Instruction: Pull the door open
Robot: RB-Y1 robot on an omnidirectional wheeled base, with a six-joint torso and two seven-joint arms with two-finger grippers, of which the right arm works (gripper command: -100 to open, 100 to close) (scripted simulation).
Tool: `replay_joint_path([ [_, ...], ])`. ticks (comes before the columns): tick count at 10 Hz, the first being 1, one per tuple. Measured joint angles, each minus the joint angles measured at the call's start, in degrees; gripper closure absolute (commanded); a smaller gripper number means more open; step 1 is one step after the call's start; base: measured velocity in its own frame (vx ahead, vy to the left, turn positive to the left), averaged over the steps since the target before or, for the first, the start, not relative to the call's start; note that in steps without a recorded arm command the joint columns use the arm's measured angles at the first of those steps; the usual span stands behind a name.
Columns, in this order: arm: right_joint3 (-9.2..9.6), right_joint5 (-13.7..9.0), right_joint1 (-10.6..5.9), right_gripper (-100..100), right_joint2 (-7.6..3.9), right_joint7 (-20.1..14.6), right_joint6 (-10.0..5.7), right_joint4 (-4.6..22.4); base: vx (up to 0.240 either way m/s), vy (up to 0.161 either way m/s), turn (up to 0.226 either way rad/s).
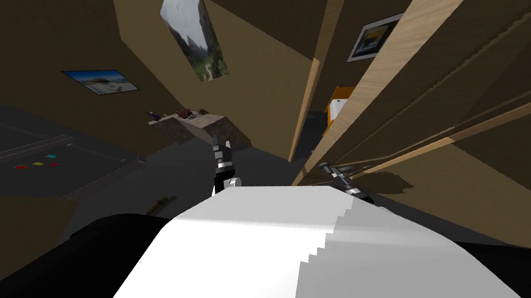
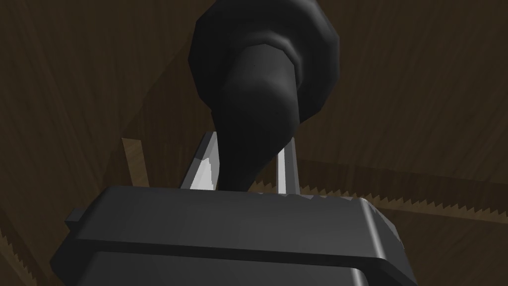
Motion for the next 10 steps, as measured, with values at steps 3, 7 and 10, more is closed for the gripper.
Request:
replay_joint_path([
  [3,0.24,0.23,-0.29,100,0.08,-0.01,-0.63,0.83,-0.196,-0.103,0.171],
  [7,0.29,0.34,-0.6,100,-0.08,-0.09,-1.17,1.38,-0.203,-0.084,0.134],
  [10,0.4,0.47,-0.89,100,-0.08,-0.15,-1.69,2.37,-0.15,-0.062,0.135],
])
